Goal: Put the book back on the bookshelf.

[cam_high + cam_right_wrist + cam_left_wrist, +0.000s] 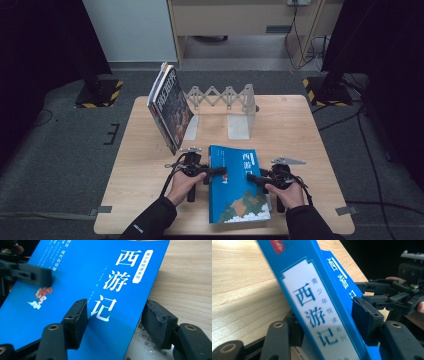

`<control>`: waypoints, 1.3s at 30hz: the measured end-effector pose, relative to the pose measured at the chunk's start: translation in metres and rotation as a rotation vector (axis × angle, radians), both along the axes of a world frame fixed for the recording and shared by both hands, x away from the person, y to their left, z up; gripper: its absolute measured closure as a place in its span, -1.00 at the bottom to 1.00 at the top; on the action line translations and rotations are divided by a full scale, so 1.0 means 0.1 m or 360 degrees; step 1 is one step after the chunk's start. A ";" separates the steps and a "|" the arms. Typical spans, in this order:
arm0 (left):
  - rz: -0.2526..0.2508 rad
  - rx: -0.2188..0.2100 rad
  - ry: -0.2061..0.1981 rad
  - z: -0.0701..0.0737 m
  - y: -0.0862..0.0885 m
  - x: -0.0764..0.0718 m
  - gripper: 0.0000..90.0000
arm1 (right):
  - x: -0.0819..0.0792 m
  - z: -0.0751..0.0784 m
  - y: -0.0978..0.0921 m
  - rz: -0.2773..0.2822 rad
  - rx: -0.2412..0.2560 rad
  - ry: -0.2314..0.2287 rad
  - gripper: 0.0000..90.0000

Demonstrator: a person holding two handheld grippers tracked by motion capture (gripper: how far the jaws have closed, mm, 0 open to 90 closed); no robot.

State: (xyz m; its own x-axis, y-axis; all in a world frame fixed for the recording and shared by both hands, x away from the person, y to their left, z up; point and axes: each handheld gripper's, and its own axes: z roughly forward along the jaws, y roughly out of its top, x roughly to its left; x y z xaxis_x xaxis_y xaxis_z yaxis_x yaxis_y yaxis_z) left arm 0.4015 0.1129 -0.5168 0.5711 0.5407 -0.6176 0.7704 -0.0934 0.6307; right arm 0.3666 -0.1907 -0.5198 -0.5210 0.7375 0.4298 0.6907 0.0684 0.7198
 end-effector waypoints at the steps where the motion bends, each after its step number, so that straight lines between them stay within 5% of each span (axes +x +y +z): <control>1: -0.0033 0.0032 -0.0004 -0.01 -0.02 0.00 -0.04 | 0.00 0.00 0.01 0.0004 -0.0003 -0.0009 -0.14; 19: -0.0006 -0.0006 0.0014 0.07 0.00 -0.04 0.10 | 0.00 0.00 0.04 0.0068 -0.0021 -0.0018 -0.31; 30: -0.0043 -0.0012 -0.0048 0.21 -0.01 -0.07 0.16 | 0.00 0.00 0.03 0.0072 0.0038 -0.0003 -0.45; 39: -0.0061 -0.0067 -0.0027 0.32 0.03 -0.08 0.25 | 0.00 0.00 0.06 0.0102 0.0140 -0.0009 -0.53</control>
